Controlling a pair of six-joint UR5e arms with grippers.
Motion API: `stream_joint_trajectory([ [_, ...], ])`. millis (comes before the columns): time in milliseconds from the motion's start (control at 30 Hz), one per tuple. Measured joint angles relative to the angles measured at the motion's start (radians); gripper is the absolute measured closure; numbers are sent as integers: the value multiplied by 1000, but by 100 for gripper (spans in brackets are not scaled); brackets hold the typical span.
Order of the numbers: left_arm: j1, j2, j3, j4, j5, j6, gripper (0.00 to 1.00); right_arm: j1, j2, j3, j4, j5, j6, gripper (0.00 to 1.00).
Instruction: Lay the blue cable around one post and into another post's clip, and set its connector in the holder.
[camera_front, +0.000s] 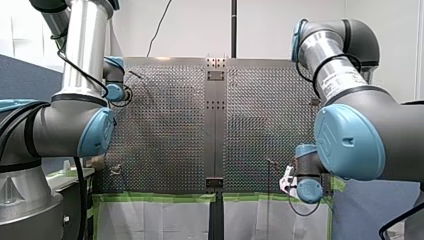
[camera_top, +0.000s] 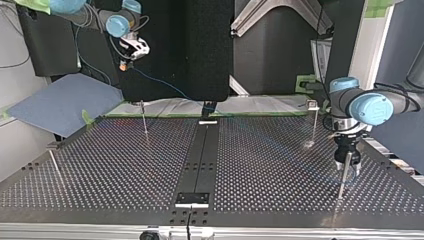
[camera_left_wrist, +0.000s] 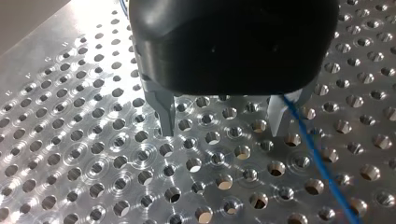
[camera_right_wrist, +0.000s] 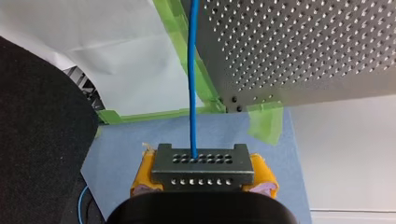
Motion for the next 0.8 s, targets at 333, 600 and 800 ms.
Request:
stream_joint_trajectory([
  [333, 0, 0, 0, 0, -4, 4, 0, -87, 87, -80, -87, -87, 78, 100],
  [600, 1, 0, 0, 2, -6, 5, 0, -160, 160, -122, -159, -160, 100, 100],
  [800, 2, 0, 0, 2, -6, 5, 0, -215, 215, -148, -215, -210, 92, 100],
])
